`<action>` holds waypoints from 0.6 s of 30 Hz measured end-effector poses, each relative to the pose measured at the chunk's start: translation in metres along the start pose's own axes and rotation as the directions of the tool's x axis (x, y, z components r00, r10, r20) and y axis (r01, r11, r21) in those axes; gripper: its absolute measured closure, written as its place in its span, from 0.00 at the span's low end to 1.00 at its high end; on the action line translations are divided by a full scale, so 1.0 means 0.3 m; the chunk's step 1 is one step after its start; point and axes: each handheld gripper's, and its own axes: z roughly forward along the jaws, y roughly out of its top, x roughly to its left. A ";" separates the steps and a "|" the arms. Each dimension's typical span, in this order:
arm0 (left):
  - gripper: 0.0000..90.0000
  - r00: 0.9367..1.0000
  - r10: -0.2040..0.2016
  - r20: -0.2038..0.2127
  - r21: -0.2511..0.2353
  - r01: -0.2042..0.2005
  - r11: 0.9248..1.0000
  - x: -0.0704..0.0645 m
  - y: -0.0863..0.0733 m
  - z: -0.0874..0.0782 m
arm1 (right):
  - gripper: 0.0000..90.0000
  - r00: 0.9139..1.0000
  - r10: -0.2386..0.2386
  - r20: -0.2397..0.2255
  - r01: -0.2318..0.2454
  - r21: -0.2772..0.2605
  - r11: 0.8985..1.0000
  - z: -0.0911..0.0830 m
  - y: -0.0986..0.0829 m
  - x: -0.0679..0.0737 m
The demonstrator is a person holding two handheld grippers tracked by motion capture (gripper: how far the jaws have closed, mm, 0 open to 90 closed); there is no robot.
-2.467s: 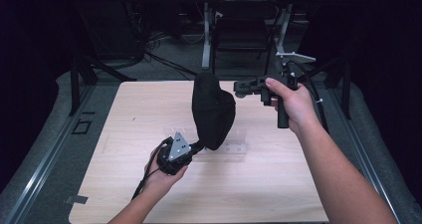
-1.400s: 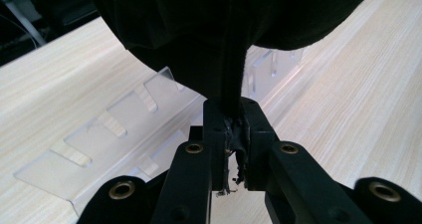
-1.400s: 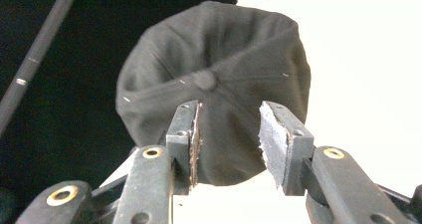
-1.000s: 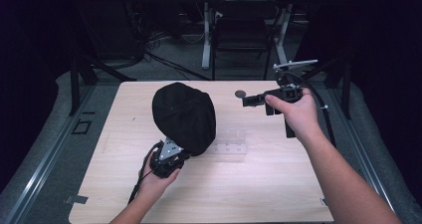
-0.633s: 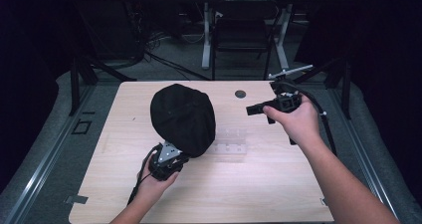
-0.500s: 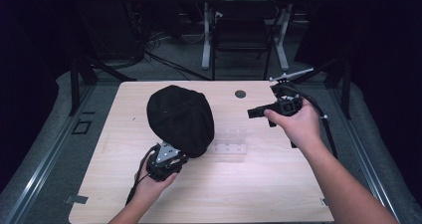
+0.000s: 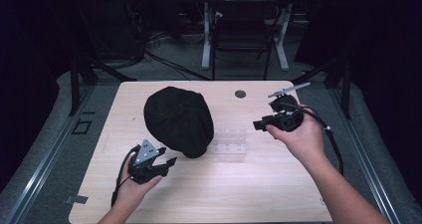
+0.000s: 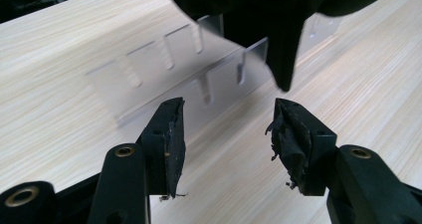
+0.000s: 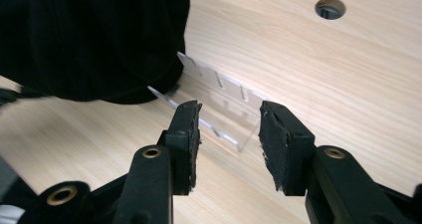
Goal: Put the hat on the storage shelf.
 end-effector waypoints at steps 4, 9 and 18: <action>0.51 1.000 -0.019 -0.008 0.002 0.019 1.000 0.020 -0.026 -0.020 | 0.66 1.000 -0.018 0.007 0.018 -0.001 1.000 0.008 -0.024 0.011; 0.50 0.999 -0.043 -0.020 0.010 0.043 0.999 0.056 -0.072 -0.044 | 0.65 1.000 -0.016 -0.001 0.016 0.010 1.000 0.035 -0.076 -0.003; 0.48 0.996 -0.082 -0.035 0.022 0.083 0.996 0.091 -0.110 -0.038 | 0.65 0.998 -0.039 0.046 0.039 0.007 0.999 0.087 -0.189 -0.004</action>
